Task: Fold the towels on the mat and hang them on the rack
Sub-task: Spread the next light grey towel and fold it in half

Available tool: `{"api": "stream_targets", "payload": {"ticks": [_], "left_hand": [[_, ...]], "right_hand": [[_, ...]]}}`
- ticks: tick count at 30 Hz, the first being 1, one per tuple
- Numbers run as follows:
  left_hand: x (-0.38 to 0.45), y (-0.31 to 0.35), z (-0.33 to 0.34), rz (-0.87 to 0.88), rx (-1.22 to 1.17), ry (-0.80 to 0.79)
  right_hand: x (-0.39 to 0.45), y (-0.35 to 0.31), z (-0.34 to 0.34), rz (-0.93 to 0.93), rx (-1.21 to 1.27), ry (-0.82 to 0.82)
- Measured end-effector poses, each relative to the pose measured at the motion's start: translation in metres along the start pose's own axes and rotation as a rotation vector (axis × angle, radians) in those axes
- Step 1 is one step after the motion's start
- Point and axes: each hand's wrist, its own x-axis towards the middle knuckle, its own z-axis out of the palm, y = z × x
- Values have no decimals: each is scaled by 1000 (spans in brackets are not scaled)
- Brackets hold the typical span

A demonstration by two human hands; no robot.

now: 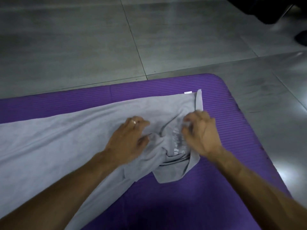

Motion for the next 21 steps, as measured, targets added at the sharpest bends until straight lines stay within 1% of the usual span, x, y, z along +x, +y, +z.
{"api": "stream_targets", "payload": {"ticks": [2, 4, 6, 7, 9, 12, 14, 15, 16, 18, 19, 20, 21], "left_hand": [[-32, 13, 3, 130, 0, 31], [-60, 23, 5, 246, 14, 27], [-79, 21, 11, 338, 130, -32], [-86, 15, 14, 340, 210, -64], [-93, 0, 18, 275, 316, -83], [-96, -11, 17, 192, 279, -91], [-98, -8, 11, 146, 161, -98], [-98, -4, 5, 96, 50, -95], [-98, 0, -4, 18, -88, -106], [-96, 5, -17, -151, -424, -179], [-97, 4, -19, -200, -529, -233], [-100, 5, -20, -215, -568, -276], [-104, 4, -19, -215, -527, -293]], "right_hand": [[-37, -25, -1, -157, 125, -29], [-63, -43, 3, -302, 114, -88], [-80, -51, 12, -377, 66, -145], [-84, -51, 16, -378, 22, -185], [-86, -49, 24, -363, -103, -253], [-81, -48, 25, -343, -129, -184], [-77, -44, 10, -297, -97, -84], [-77, -39, -3, -245, -73, -29], [-78, -29, -18, -175, -44, 23], [-83, 4, -41, -34, -34, 106], [-89, 22, -49, 29, -73, 103], [-96, 36, -54, 96, -129, 70], [-104, 45, -55, 163, -188, 47]]}}
